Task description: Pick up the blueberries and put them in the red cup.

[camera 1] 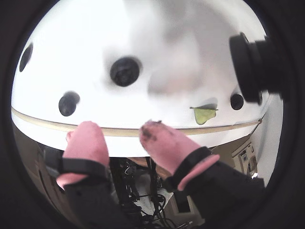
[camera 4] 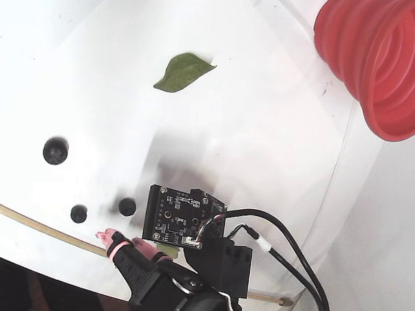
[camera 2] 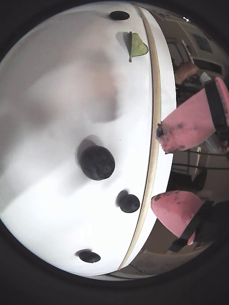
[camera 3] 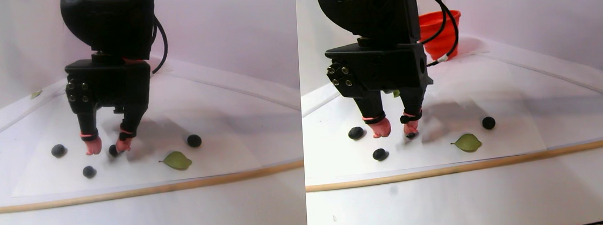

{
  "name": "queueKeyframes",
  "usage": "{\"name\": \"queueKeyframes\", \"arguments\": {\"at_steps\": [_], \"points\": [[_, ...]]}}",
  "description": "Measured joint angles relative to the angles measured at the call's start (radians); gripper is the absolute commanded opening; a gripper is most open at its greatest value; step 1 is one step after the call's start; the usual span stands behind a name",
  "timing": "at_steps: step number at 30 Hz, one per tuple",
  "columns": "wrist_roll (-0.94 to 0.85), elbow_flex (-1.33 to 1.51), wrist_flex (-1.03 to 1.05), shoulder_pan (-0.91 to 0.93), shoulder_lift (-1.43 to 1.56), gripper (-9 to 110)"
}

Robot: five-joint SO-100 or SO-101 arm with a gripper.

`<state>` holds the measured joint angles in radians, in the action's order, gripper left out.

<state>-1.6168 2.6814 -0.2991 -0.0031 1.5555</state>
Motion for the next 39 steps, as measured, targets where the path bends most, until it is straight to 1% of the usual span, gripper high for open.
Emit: {"name": "queueKeyframes", "arguments": {"at_steps": [13, 39], "points": [[0.002, -0.087, -0.094, 0.008, -0.120, 18], [0.008, -0.164, -0.112, 0.008, -0.184, 17]]}}
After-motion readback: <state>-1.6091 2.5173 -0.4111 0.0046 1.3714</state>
